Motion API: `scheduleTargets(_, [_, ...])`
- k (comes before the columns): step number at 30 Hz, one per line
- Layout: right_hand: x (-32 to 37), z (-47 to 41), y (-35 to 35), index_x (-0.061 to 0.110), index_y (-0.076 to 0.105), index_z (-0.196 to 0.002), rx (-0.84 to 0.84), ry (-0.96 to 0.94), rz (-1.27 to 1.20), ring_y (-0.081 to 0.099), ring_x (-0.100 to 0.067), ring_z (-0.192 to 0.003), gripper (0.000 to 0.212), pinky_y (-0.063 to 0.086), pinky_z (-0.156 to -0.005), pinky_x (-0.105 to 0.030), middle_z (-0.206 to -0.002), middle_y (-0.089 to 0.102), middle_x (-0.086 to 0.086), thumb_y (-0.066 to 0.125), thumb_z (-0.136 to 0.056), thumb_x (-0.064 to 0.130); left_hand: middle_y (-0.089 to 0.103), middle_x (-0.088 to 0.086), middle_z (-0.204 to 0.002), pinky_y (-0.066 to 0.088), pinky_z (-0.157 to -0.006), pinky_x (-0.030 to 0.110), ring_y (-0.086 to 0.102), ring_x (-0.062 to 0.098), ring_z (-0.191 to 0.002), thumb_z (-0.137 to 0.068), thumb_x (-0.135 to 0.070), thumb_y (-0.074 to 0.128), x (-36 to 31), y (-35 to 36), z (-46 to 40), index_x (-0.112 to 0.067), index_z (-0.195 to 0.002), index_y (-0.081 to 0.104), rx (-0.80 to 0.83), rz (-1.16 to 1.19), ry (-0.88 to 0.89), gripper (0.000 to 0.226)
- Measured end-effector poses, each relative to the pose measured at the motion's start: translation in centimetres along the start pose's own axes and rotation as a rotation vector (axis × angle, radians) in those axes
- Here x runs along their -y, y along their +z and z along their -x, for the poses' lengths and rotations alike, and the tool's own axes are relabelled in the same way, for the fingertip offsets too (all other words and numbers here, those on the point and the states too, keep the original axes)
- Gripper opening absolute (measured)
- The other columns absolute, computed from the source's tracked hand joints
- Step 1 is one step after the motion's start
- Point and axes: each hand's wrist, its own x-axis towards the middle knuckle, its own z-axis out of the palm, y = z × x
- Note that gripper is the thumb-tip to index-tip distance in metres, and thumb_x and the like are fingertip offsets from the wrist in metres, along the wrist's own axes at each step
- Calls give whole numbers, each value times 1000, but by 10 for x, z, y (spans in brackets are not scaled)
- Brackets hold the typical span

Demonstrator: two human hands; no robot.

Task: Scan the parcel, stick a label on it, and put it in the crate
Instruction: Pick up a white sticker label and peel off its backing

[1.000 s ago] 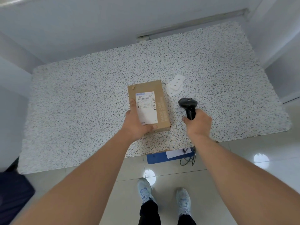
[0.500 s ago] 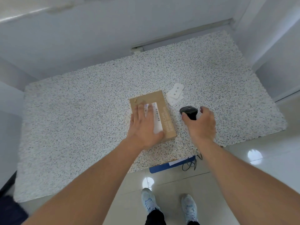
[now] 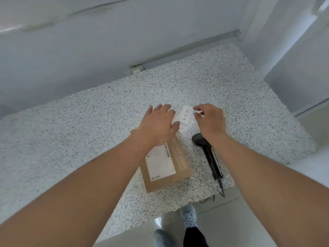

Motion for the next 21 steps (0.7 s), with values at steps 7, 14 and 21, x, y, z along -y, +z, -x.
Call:
scheduleTargets(7, [-4,-44,33,25,67,-135,308,-65,191,57,-21,-121,45,52,-86,-37,-139,51,1,76,-92,39,54,3,-143,49,-100,47,58,27,-123,-99,-49,44,-5,-6,-51,-17,-137,60,142,8,-41,52])
scheduleTargets(14, [-12,-70,48,34,71,-128,314,-16,253,60,-23,-115,60,45,-101,-40,-129,57,-1,89,-73,50,61,4,-133,55,-92,46,60,26,-117,-98,-53,45,0,-4,-78,-16,-132,63,268,22,-84,54])
scheduleTargets(21, [-17,-75,51,31,79,-113,244,71,28,63,-21,-102,37,48,-86,-37,-115,60,0,81,-83,52,66,6,-117,55,-89,45,65,28,-106,-99,-43,46,3,0,-88,-14,-117,70,227,86,-150,41])
